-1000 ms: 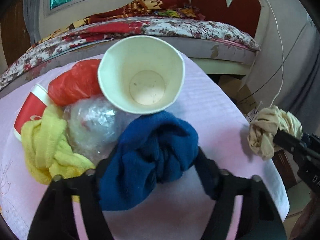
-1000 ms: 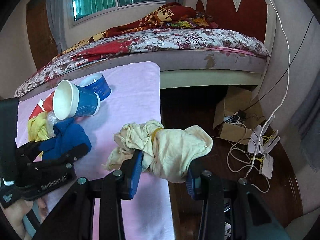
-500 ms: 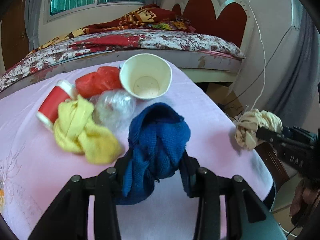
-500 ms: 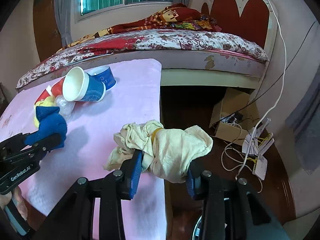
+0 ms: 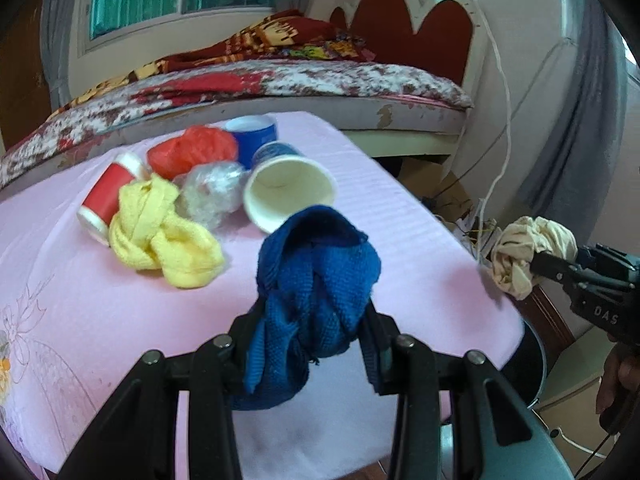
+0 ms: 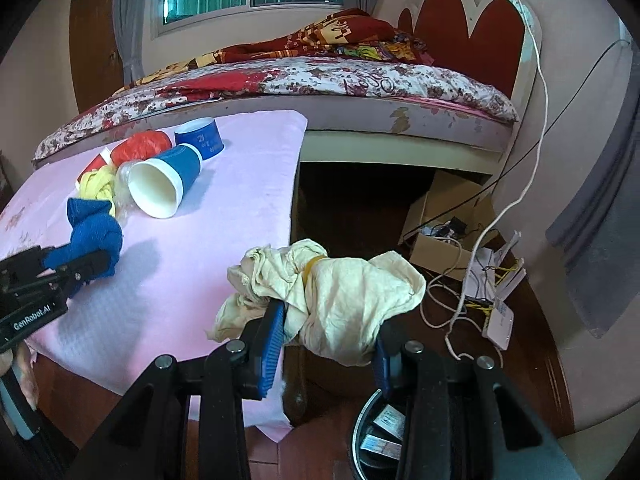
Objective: Collect trash
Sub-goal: 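Grasp the blue cloth with the left gripper while the right gripper holds the beige cloth, then move both cloths over the bin and open both grippers to drop them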
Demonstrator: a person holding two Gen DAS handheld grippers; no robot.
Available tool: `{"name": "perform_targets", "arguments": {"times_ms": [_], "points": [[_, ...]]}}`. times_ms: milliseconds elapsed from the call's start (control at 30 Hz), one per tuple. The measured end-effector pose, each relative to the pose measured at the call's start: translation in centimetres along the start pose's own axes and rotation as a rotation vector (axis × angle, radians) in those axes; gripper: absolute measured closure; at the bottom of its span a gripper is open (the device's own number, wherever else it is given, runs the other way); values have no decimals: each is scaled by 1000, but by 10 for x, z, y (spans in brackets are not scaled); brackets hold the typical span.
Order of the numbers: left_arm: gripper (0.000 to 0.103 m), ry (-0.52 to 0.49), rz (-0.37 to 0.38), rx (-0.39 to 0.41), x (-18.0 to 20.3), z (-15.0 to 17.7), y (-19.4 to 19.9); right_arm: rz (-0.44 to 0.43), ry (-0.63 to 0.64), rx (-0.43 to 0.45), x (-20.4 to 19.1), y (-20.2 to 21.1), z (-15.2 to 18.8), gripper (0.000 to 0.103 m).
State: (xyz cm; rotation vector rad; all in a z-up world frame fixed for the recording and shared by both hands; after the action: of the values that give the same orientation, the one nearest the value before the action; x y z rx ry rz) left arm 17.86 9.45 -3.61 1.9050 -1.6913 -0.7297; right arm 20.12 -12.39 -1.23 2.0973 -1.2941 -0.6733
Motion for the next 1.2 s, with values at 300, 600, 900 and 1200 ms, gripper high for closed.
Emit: {"name": "perform_targets", "arguments": {"times_ms": [300,600,900,1200], "points": [[62,-93,96,64,61,-1,31,45,-26,17,34,36,22,62],[62,-194,205,73,135,7,49,105,-95,34,84,76,53,62],[62,-294,304,43,205,25,56,130,-175,11,134,99,98,62],[62,-405,385,-70,264,60,28,104,-261,-55,176,94,143,62]]}}
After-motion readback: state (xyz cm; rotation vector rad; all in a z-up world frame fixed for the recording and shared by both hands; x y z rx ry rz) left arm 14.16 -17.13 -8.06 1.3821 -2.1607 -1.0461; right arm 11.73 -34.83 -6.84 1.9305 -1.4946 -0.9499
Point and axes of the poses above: each gripper's, at about its wrist camera, not at the fingertips, and y roughly against the way its jaws point, x to its right, z to its underside, the point moved 1 cm from there along -y, roughly the way its jaws point, and after that the axes turned 13 degrees about -z, right-handed, at the moved point
